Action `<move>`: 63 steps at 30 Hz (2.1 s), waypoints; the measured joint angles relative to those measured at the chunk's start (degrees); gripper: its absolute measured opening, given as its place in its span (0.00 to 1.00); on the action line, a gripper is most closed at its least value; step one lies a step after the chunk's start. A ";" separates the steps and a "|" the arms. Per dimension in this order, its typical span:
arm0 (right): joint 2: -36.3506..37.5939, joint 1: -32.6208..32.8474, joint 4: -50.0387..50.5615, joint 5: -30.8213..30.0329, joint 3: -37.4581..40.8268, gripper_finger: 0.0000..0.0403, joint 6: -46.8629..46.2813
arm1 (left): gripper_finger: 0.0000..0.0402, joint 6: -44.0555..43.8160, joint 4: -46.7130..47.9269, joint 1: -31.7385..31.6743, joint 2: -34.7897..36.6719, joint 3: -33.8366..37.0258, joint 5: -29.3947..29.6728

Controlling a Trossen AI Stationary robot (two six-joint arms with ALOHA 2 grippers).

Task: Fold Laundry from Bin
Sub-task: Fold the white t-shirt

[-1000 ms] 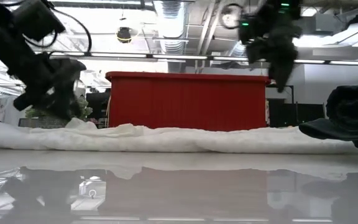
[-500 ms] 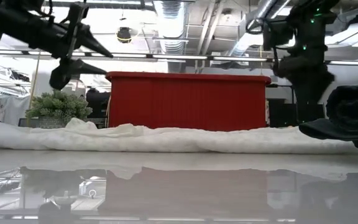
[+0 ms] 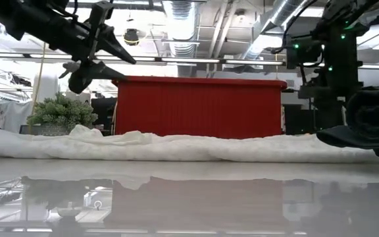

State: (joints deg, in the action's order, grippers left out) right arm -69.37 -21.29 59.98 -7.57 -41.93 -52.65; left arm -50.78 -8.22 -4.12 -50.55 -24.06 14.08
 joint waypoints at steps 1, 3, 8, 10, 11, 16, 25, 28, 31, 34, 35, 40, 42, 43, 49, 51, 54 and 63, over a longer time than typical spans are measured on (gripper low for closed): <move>0.21 -0.39 -0.50 -0.49 0.00 0.71 0.35 | 0.45 0.00 -0.34 0.00 -0.40 -0.02 -0.21; 1.08 -1.20 -1.12 -0.64 -0.02 0.71 1.45 | 0.45 -0.04 -0.39 0.00 -0.91 -0.04 -0.32; 1.64 -0.52 -1.51 1.66 -0.04 0.71 1.44 | 0.45 -0.11 -0.35 0.00 -0.96 -0.04 -0.30; 1.52 0.54 -2.00 1.56 0.06 0.71 0.08 | 0.45 -0.04 -0.33 0.00 -0.96 -0.04 -0.32; 1.45 1.00 -2.99 1.32 0.44 0.71 -0.64 | 0.45 -0.04 -0.34 0.00 -0.96 -0.04 -0.34; 1.40 1.24 -7.17 0.94 4.58 0.71 -1.86 | 0.45 -0.02 -0.32 0.00 -0.96 -0.04 -1.76; 1.03 -1.93 -19.22 2.90 11.74 0.71 -4.13 | 0.45 0.02 -0.30 0.00 -0.96 -0.04 -2.27; -0.57 -2.63 -20.36 2.71 12.50 0.71 -5.49 | 0.45 0.02 -0.28 0.00 -0.96 -0.04 -2.26; -3.17 -3.45 -20.22 2.89 12.87 0.69 -5.76 | 0.45 0.02 -0.29 0.00 -0.96 -0.04 -2.22; -5.79 -3.62 -20.98 3.17 12.60 0.60 -5.60 | 0.45 0.02 -0.28 0.00 -0.96 -0.04 -2.26; -6.43 -3.57 -21.55 3.17 12.55 0.55 -5.57 | 0.45 0.01 -0.28 0.00 -0.96 -0.04 -2.27; -7.16 -3.40 -27.36 3.63 12.68 0.24 -4.51 | 0.45 0.02 -0.27 0.02 -0.96 -0.04 -2.31; -7.14 -3.70 -28.15 3.31 12.66 0.11 -4.45 | 0.45 0.02 -0.25 0.02 -0.96 -0.04 -2.31; -7.14 -3.93 -28.07 3.30 12.55 0.07 -3.84 | 0.45 0.02 -0.25 0.02 -0.96 -0.04 -2.31; -7.33 -3.99 -25.99 3.26 10.56 0.07 -2.62 | 0.45 -0.03 -0.67 0.02 -0.96 -0.04 -2.41; -7.30 -3.83 -24.61 3.02 8.76 0.07 -2.01 | 0.45 -0.05 -1.26 0.02 -0.96 -0.04 -3.21; -7.20 -3.80 -21.86 2.28 5.71 0.07 -0.85 | 0.45 0.00 -2.27 0.02 -0.94 -0.04 -3.82; -6.99 -0.95 -16.49 1.08 -3.16 0.07 -0.16 | 0.45 -0.11 -2.52 0.02 -0.94 -0.04 -3.84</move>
State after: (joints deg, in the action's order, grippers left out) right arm -76.36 -22.23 43.50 -6.49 -45.09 -52.82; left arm -50.89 -10.74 -4.10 -51.48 -24.10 10.24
